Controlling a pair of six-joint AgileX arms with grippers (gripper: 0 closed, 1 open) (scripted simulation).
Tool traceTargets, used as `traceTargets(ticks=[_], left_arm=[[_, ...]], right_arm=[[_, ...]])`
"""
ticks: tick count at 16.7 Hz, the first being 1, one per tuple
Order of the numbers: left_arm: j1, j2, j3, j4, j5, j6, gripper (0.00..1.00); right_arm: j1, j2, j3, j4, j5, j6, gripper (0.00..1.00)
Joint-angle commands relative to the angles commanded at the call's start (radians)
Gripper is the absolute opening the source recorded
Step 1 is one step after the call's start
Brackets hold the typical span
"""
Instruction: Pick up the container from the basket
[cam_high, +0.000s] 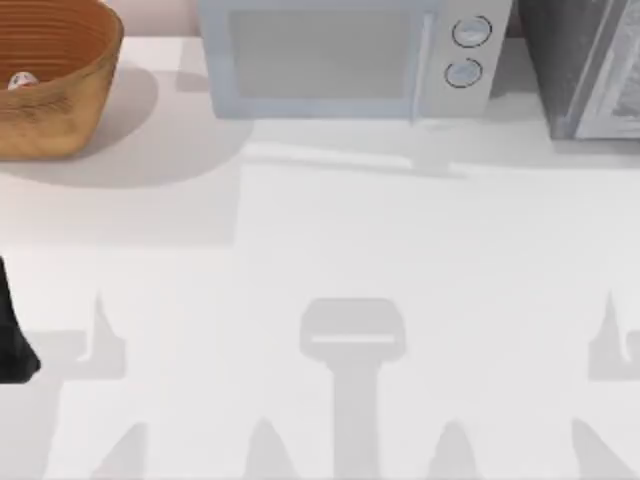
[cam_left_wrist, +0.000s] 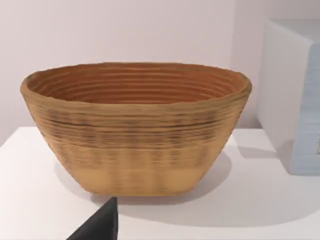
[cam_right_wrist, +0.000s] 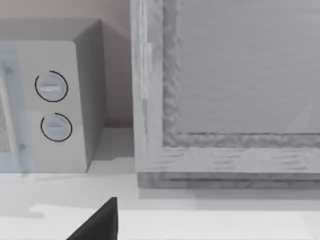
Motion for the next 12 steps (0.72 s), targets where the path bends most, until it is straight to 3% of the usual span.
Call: traceTargets(ticks=[6,12], left_arm=[[-0.007,0.091,0.097,-0.051,0.030,0.009,1.00],[-0.019,0.530,0.559,-0.271,0.129,0.043,1.00]], right_arm=[[0.000,0.000,0.000,0.000,0.000,0.000,1.00],[0.000,0.000,0.000,0.000,0.000,0.000,1.00]])
